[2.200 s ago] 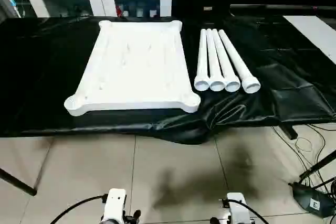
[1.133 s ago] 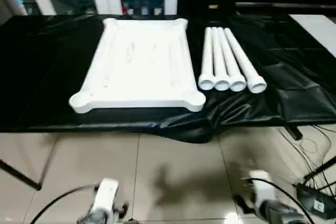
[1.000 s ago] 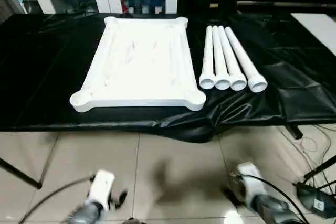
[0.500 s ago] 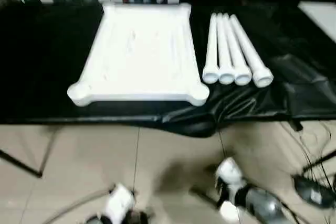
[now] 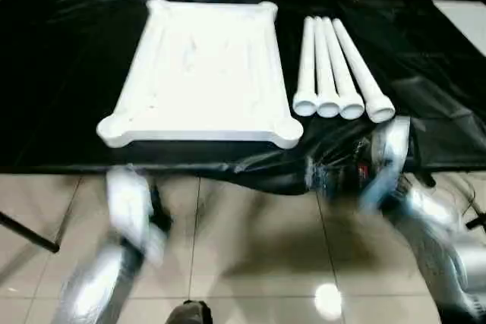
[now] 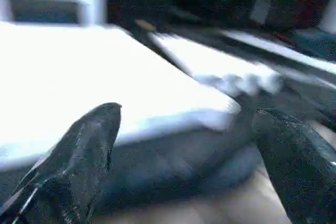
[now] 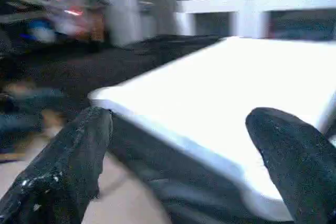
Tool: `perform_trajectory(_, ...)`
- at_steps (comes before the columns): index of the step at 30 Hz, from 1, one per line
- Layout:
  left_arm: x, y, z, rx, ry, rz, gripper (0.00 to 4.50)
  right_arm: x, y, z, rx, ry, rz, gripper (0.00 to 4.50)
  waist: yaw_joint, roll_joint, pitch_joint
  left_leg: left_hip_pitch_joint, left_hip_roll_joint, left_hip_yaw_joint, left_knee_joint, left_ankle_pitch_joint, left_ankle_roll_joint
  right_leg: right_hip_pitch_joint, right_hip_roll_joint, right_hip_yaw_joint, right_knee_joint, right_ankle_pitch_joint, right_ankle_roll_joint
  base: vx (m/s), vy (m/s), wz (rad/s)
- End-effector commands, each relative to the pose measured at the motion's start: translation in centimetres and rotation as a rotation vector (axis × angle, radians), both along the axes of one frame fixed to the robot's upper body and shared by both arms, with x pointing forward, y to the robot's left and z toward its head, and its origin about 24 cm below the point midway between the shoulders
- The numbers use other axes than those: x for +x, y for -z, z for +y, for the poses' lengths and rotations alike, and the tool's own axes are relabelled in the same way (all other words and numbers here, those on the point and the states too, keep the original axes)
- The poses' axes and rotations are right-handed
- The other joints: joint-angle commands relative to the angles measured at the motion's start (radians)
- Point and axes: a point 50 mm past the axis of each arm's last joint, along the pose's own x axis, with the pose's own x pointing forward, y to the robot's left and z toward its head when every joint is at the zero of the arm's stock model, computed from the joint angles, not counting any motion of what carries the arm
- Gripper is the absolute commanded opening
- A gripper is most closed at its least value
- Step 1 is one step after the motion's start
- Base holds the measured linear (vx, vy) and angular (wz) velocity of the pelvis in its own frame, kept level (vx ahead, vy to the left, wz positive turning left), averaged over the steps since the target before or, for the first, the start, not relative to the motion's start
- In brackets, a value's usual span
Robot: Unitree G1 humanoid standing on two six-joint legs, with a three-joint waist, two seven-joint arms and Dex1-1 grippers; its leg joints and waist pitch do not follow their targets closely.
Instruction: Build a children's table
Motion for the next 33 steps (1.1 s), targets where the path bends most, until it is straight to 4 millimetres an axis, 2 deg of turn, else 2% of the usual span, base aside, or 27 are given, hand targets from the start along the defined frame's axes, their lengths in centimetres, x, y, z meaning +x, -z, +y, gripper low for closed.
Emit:
perform_trajectory(1,1.5,1.3,2.3,0.008,-0.181,0.128,4.45,1.3,1.2,-1.3,-0.061,0.201,0.068,4.5,-0.007,0.003,-0.083,0.046,0.063,-0.038,-0.055,0.076,0.051,0.014,-0.047,0.035,-0.046,0.363,-0.211,0.0,0.0,0.0)
perform_trajectory(2,2.2,1.5,3.2,0.036,-0.254,0.169,4.45,1.6,2.1,-2.0,-0.051,0.319,0.117,4.5,-0.007,0.0,-0.086,0.043,0.061,-0.038,-0.054,0.084,0.037,0.018,-0.047,0.036,-0.044,0.387,-0.196,0.0,0.0,0.0)
perform_trajectory(3,2.2,1.5,3.3,0.042,-0.262,0.172,4.45,1.6,2.2,-2.1,-0.049,0.332,0.123,4.5,-0.007,-0.001,-0.088,0.045,0.059,-0.038,-0.054,0.083,0.035,0.017,-0.046,0.036,-0.045,0.394,-0.188,0.0,0.0,0.0)
perform_trajectory(4,2.3,1.5,3.4,0.051,-0.27,0.173,4.45,1.5,2.4,-2.2,-0.039,0.347,0.131,4.5,-0.005,-0.001,-0.093,0.041,0.063,-0.043,-0.054,0.057,0.028,0.024,-0.049,0.034,-0.045,0.386,-0.177,0.0,0.0,0.0)
perform_trajectory(5,2.4,1.3,3.6,0.059,-0.296,0.166,4.45,1.4,2.7,-2.3,-0.015,0.381,0.158,4.5,-0.005,-0.002,-0.094,0.042,0.063,-0.041,-0.055,0.039,0.024,0.025,-0.048,0.034,-0.046,0.38,-0.173,0.0,0.0,0.0)
perform_trajectory(6,2.6,0.8,3.5,0.04,-0.301,0.141,4.45,1.5,2.8,-2.5,-0.004,0.44,0.17,4.5,-0.003,-0.009,-0.098,0.046,0.066,-0.04,-0.054,0.019,0.024,0.023,-0.049,0.036,-0.045,0.372,-0.17,0.0,0.0,0.0)
perform_trajectory(9,2.9,0.1,3.4,0.087,-0.35,0.094,4.45,1.9,2.4,-2.3,0.031,0.498,0.162,4.5,-0.001,-0.01,-0.096,0.046,0.071,-0.039,-0.06,-0.018,0.021,0.017,-0.051,0.036,-0.051,0.305,-0.172,0.0,0.0,0.0)
perform_trajectory(10,3.1,-0.2,3.3,0.112,-0.386,0.064,4.45,2.2,2.1,-2.2,-0.005,0.541,0.115,4.5,0.001,-0.01,-0.095,0.047,0.072,-0.039,-0.062,-0.046,0.013,0.017,-0.055,0.036,-0.054,0.259,-0.167,0.0,0.0,0.0)
perform_trajectory(12,4.0,-0.9,2.8,0.125,-0.486,0.021,4.45,3.2,1.3,-1.9,-0.047,0.591,0.016,4.5,-0.004,0.002,-0.095,0.048,0.076,-0.04,-0.069,-0.097,-0.032,0.012,-0.055,0.036,-0.059,0.186,-0.15,-0.028,0.004,0.0)
perform_trajectory(13,4.2,-1.1,2.9,0.179,-0.547,0.005,4.45,3.4,1.3,-1.7,-0.033,0.572,0.037,4.5,-0.007,0.002,-0.093,0.049,0.075,-0.04,-0.072,-0.119,-0.043,0.011,-0.054,0.037,-0.064,0.166,-0.144,-0.066,0.012,0.01)
perform_trajectory(14,4.5,-0.9,2.4,0.223,-0.498,0.037,4.45,3.6,1.1,-1.4,-0.003,0.528,0.059,4.5,-0.008,0.005,-0.094,0.053,0.076,-0.042,-0.072,-0.153,-0.055,0.011,-0.055,0.039,-0.065,0.131,-0.133,-0.066,0.012,0.01)
perform_trajectory(16,4.7,-0.9,2.1,0.237,-0.459,0.056,4.45,3.7,0.9,-1.3,0.01,0.509,0.064,4.5,-0.007,0.001,-0.094,0.053,0.072,-0.042,-0.075,-0.185,-0.065,0.006,-0.052,0.04,-0.068,0.081,-0.117,-0.031,0.004,0.01)
perform_trajectory(17,4.7,-0.8,1.4,0.188,-0.37,0.037,4.45,3.7,1.2,-1.2,0.001,0.504,0.089,4.5,-0.006,0.001,-0.093,0.051,0.072,-0.043,-0.077,-0.191,-0.072,0.004,-0.054,0.04,-0.071,0.064,-0.115,0.0,0.0,0.0)
perform_trajectory(18,4.6,-0.6,1.1,0.172,-0.329,0.035,4.45,3.8,1.3,-1.1,-0.005,0.499,0.104,4.5,-0.005,0.005,-0.094,0.05,0.071,-0.043,-0.077,-0.19,-0.077,0.004,-0.054,0.04,-0.072,0.062,-0.118,0.0,0.0,0.0)
perform_trajectory(19,4.7,-0.1,0.9,0.147,-0.298,0.063,4.45,3.8,1.4,-0.7,0.014,0.481,0.113,4.5,-0.006,0.003,-0.098,0.05,0.07,-0.043,-0.078,-0.192,-0.088,0.003,-0.052,0.04,-0.069,0.069,-0.123,0.0,0.0,0.0)
perform_trajectory(20,4.6,0.4,0.8,0.151,-0.297,0.072,4.45,3.6,2.0,-0.4,-0.014,0.483,0.126,4.5,-0.006,-0.001,-0.098,0.049,0.07,-0.041,-0.078,-0.194,-0.087,0.001,-0.05,0.04,-0.071,0.068,-0.124,0.0,0.0,0.0)
perform_trajectory(21,4.5,0.8,0.9,0.156,-0.314,0.092,4.45,3.5,2.8,-0.3,-0.017,0.491,0.152,4.5,-0.005,-0.001,-0.097,0.048,0.07,-0.041,-0.078,-0.194,-0.086,0.001,-0.052,0.041,-0.071,0.067,-0.125,0.0,0.0,0.0)
perform_trajectory(23,4.5,1.0,1.0,0.165,-0.352,0.09,4.45,3.4,3.8,-0.1,-0.018,0.514,0.184,4.5,-0.005,-0.01,-0.099,0.044,0.07,-0.039,-0.078,-0.19,-0.076,0.002,-0.057,0.042,-0.072,0.067,-0.132,0.0,0.0,0.0)
perform_trajectory(25,4.6,1.1,1.2,0.159,-0.377,0.089,4.45,3.5,4.4,0.5,-0.019,0.507,0.192,4.5,-0.004,0.002,-0.1,0.045,0.071,-0.041,-0.079,-0.195,-0.076,0.0,-0.057,0.04,-0.072,0.063,-0.137,0.0,0.0,0.0)
perform_trajectory(26,4.7,1.3,1.3,0.154,-0.39,0.101,4.45,3.5,4.6,0.9,-0.028,0.499,0.2,4.5,-0.005,0.004,-0.1,0.045,0.071,-0.042,-0.079,-0.204,-0.081,0.0,-0.056,0.04,-0.072,0.063,-0.14,0.0,0.0,0.0)
perform_trajectory(28,4.8,1.5,1.4,0.148,-0.399,0.114,4.45,3.6,4.9,1.2,-0.039,0.491,0.21,4.5,-0.005,0.0,-0.101,0.046,0.07,-0.042,-0.078,-0.201,-0.08,0.001,-0.055,0.04,-0.071,0.073,-0.139,0.0,0.0,0.0)
perform_trajectory(29,4.8,1.6,1.4,0.134,-0.401,0.118,4.45,3.5,4.8,1.4,-0.028,0.479,0.211,4.5,-0.003,-0.002,-0.1,0.05,0.072,-0.042,-0.081,-0.245,-0.082,0.006,-0.056,0.04,-0.074,0.031,-0.132,0.0,0.0,0.0)
perform_trajectory(30,4.8,1.6,1.4,0.133,-0.4,0.119,4.45,3.5,4.8,1.4,-0.023,0.474,0.212,4.5,-0.002,0.0,-0.1,0.055,0.074,-0.043,-0.084,-0.288,-0.087,0.009,-0.058,0.039,-0.078,-0.015,-0.127,0.0,0.0,0.0)
perform_trajectory(32,4.9,1.5,1.2,0.134,-0.396,0.119,4.45,3.7,4.6,1.7,-0.005,0.452,0.216,4.5,-0.002,0.001,-0.094,0.072,0.075,-0.044,-0.094,-0.43,-0.088,0.014,-0.055,0.034,-0.1,-0.177,-0.107,0.0,0.0,0.0)
perform_trajectory(33,5.0,1.5,1.2,0.137,-0.395,0.118,4.45,3.8,4.6,1.8,-0.003,0.448,0.217,4.5,-0.001,0.004,-0.092,0.077,0.073,-0.044,-0.096,-0.464,-0.086,0.018,-0.053,0.031,-0.109,-0.219,-0.104,0.0,0.0,0.0)
